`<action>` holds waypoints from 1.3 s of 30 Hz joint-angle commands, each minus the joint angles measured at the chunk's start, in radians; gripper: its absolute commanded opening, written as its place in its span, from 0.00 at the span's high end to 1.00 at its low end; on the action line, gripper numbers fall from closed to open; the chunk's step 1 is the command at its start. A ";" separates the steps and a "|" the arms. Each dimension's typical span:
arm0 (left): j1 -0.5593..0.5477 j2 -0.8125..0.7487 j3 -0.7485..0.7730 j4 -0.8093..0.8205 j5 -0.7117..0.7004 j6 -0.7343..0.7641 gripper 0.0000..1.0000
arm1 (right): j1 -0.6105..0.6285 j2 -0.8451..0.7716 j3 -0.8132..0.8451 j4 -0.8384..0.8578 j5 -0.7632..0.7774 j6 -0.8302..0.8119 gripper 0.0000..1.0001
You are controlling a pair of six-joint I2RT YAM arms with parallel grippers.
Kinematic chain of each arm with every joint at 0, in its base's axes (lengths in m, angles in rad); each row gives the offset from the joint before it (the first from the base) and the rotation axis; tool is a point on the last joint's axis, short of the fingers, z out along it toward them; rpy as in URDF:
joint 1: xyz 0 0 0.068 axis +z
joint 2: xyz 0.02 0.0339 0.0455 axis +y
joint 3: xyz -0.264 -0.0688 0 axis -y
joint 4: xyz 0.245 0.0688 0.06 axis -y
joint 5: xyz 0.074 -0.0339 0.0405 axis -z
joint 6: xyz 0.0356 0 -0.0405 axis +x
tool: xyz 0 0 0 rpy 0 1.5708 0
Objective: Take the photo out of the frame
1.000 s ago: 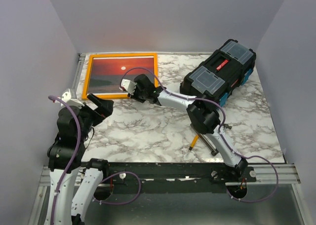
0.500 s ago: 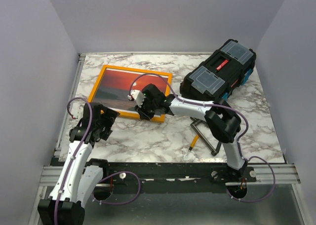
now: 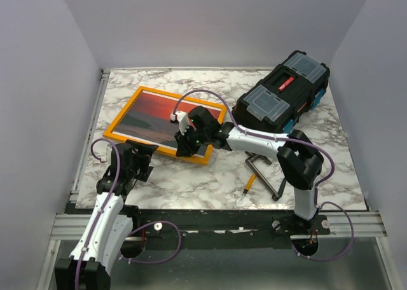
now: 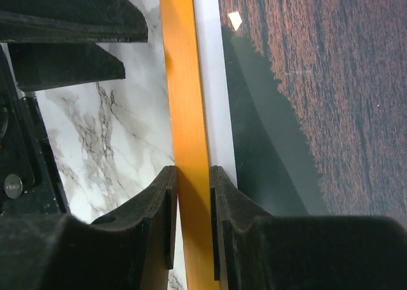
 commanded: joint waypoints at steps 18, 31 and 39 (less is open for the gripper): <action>0.004 -0.038 -0.216 0.550 0.029 -0.036 0.41 | 0.050 -0.067 -0.016 0.102 -0.065 0.199 0.99; 0.004 -0.017 -0.197 0.528 0.071 0.003 0.82 | 0.098 -0.087 -0.002 0.078 0.055 0.207 0.95; 0.005 -0.279 -0.127 0.162 -0.012 0.092 1.00 | 0.204 -0.173 0.033 -0.069 0.465 0.136 0.11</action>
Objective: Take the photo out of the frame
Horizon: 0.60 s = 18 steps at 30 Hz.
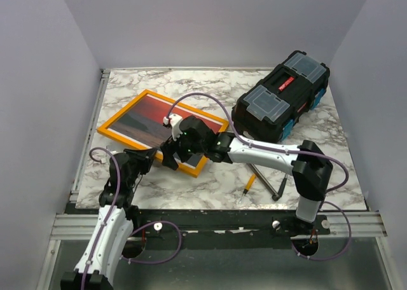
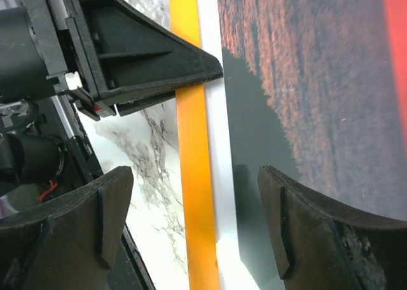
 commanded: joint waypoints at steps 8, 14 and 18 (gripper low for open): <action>0.000 -0.172 0.356 -0.691 -0.171 0.131 1.00 | 0.311 -0.141 0.037 -0.127 0.607 -0.248 0.00; 0.000 -0.133 0.496 -0.812 -0.220 0.155 1.00 | 0.487 -0.076 0.071 -0.182 0.949 -0.359 0.00; -0.001 -0.117 0.524 -0.826 -0.214 0.159 1.00 | 0.507 -0.047 0.049 -0.171 1.114 -0.384 0.05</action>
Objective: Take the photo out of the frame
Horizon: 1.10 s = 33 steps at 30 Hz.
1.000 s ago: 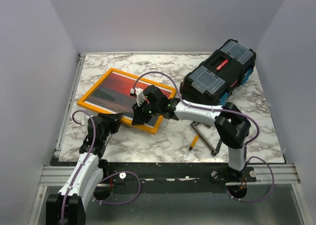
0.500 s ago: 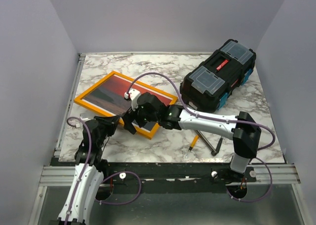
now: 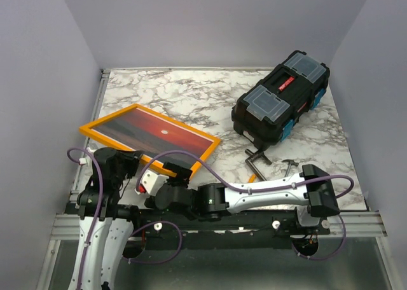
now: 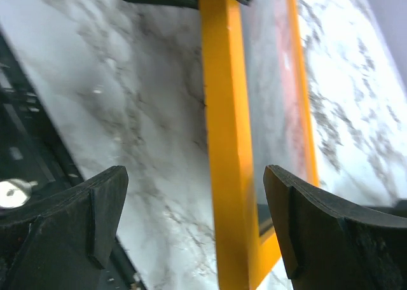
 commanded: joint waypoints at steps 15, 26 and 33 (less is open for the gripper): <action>0.001 0.083 0.144 -0.151 -0.090 0.100 1.00 | 0.001 0.110 -0.018 0.034 0.374 -0.253 0.45; 0.001 0.069 0.227 -0.122 -0.143 0.205 0.23 | 0.001 0.129 0.119 -0.054 0.394 -0.242 0.99; 0.001 0.074 0.453 -0.155 -0.245 0.412 0.02 | 0.000 0.122 0.266 -0.239 0.249 -0.124 0.99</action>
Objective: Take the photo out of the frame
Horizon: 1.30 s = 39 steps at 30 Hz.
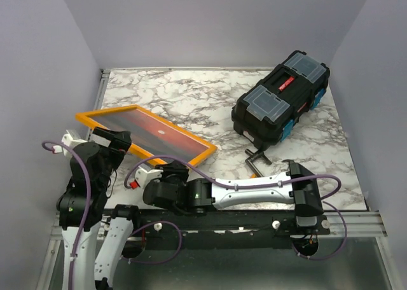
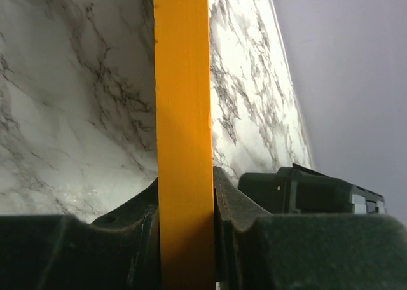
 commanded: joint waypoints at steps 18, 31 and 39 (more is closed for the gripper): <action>0.001 -0.101 0.290 -0.009 -0.326 0.384 0.02 | -0.307 -0.165 0.328 -0.268 -0.632 0.581 0.99; 0.001 -0.093 0.235 0.012 -0.175 0.344 0.03 | -0.473 -0.169 0.369 -0.291 -0.707 0.772 0.99; 0.001 -0.072 0.182 0.042 -0.081 0.351 0.03 | -0.547 -0.404 -0.059 -0.092 -0.731 0.936 0.99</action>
